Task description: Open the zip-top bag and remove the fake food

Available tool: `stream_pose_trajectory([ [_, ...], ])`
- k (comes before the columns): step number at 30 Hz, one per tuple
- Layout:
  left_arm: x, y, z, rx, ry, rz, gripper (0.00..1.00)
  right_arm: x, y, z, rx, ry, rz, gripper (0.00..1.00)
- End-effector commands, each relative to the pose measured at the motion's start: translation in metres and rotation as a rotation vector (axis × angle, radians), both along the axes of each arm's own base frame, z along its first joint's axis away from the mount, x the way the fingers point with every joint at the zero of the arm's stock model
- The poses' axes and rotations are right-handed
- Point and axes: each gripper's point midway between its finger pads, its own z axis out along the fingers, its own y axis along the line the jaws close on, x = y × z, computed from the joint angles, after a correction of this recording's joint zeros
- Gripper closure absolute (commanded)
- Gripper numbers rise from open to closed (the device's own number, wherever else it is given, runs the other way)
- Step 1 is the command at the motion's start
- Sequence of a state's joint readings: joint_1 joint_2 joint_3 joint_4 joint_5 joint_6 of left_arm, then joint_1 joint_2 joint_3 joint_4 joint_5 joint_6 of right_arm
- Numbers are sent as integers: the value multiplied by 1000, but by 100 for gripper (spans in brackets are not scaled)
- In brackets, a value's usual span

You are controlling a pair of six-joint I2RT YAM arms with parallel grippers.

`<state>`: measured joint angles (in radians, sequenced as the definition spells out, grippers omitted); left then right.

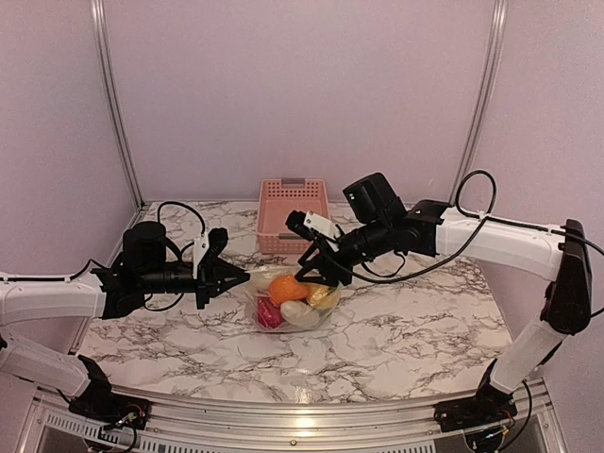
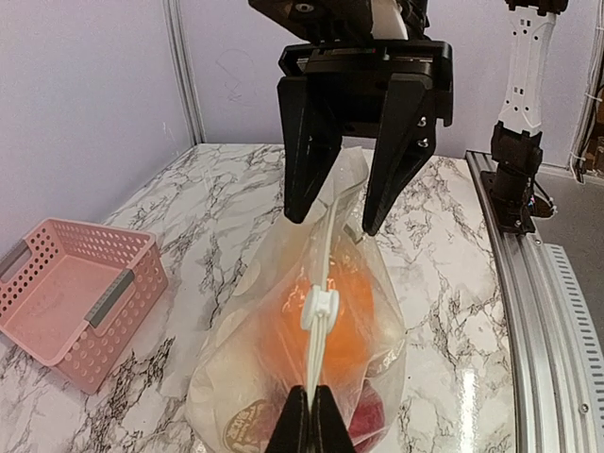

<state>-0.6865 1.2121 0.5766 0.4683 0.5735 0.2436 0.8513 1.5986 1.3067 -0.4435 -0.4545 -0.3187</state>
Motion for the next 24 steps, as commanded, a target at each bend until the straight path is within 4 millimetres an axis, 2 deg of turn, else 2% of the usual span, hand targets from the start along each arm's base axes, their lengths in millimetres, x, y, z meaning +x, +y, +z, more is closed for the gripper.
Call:
stream_pose_trajectory([
  [1, 1, -1, 10, -14, 11, 5, 100, -1, 24, 47, 133, -56, 46, 55],
  [6, 3, -3, 13, -21, 26, 6, 100, -14, 58, 55, 128, -94, 120, 53],
  [9, 4, -4, 15, -22, 27, 6, 100, -18, 75, 40, 69, -117, 143, 53],
  [11, 3, -4, 15, -24, 26, 5, 100, -19, 81, 33, 44, -127, 148, 53],
  [16, 1, -3, 17, -28, 22, 5, 100, -16, 85, 32, 37, -143, 141, 53],
  [24, 4, -1, 16, -26, 26, 28, 100, -10, 80, 26, 17, -167, 106, 83],
])
